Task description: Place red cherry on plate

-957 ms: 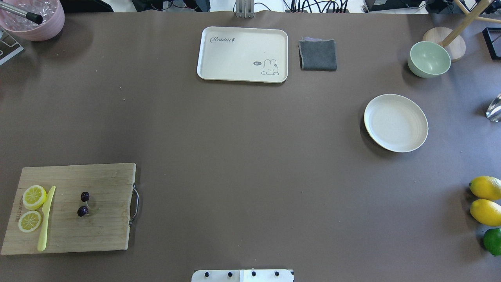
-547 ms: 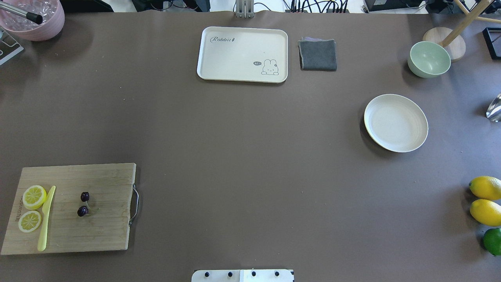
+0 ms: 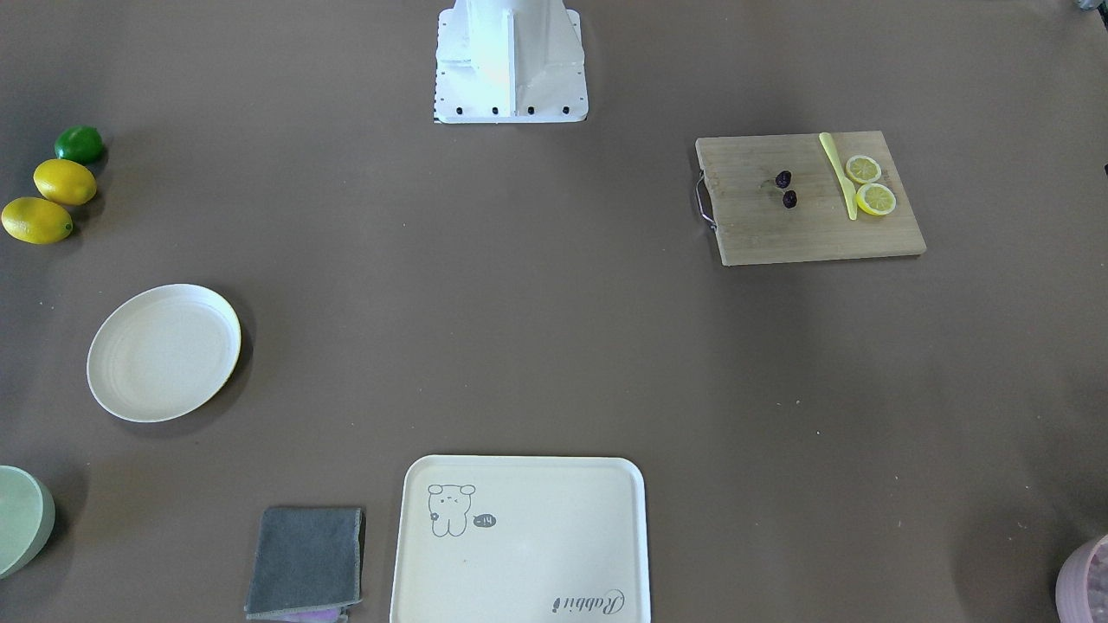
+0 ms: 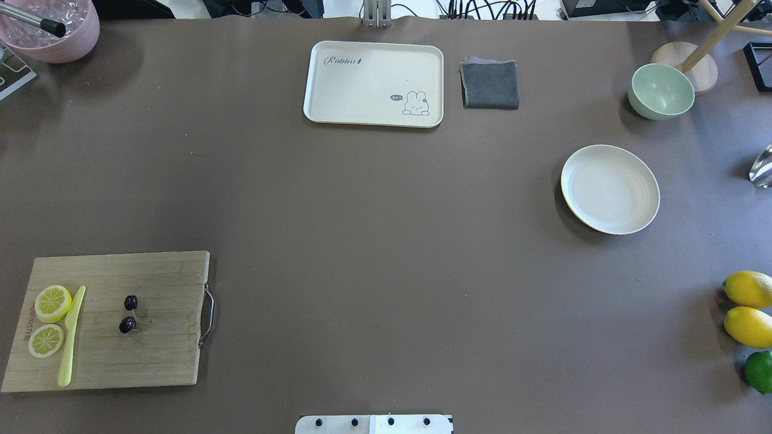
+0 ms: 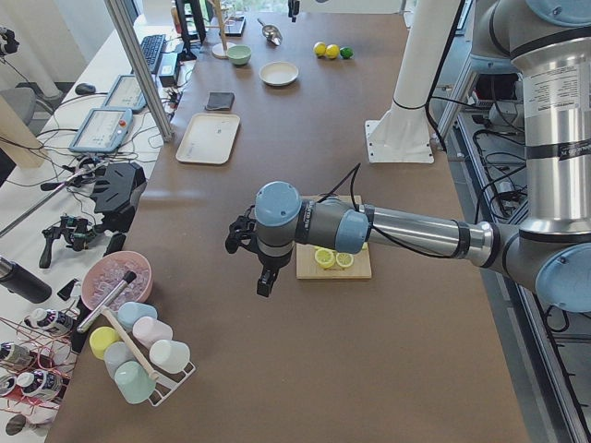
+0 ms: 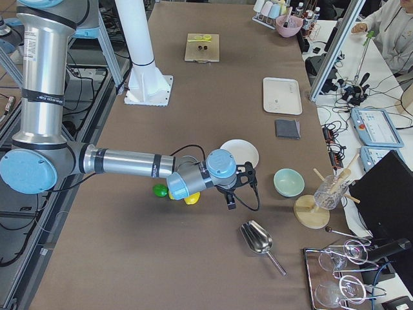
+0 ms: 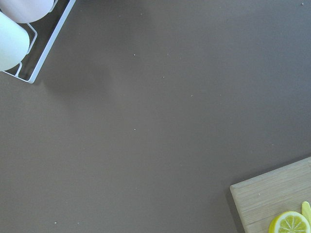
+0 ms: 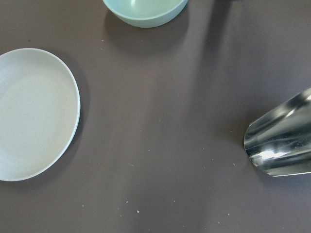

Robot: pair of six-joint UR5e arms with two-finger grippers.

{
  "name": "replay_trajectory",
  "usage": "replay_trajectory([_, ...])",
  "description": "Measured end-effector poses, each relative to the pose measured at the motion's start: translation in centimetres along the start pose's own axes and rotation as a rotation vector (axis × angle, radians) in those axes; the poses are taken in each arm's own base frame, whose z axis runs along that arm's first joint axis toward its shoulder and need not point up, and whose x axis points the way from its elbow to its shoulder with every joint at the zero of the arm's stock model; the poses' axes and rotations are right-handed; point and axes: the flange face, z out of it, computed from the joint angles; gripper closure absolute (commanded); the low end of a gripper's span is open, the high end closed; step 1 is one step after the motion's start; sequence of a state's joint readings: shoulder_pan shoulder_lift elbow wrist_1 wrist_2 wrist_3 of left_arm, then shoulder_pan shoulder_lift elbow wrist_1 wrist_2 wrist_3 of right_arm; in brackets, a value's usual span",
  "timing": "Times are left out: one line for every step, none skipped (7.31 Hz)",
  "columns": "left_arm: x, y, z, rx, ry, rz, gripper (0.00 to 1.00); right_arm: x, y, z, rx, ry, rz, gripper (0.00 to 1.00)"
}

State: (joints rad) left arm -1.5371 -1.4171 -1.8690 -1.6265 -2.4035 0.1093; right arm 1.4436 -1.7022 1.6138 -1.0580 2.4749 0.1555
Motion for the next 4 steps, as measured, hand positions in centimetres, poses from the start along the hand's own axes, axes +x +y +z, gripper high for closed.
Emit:
replay_trajectory([0.0,0.0,0.0,0.001,0.000,-0.006,0.02,-0.6,-0.7,0.3,-0.002,-0.004,-0.003,0.01])
replay_trajectory([0.1,-0.2,-0.1,0.004,0.000,-0.024,0.02,-1.7,-1.7,1.1,-0.012,-0.009,0.008,0.02])
replay_trajectory([0.2,-0.3,-0.2,0.010,0.000,-0.041,0.02,-3.0,-2.8,2.2,-0.026,-0.018,0.022,0.02])
replay_trajectory([0.2,-0.6,-0.2,0.022,-0.002,-0.043,0.02,-4.6,-4.0,3.6,-0.046,-0.028,0.018,0.02])
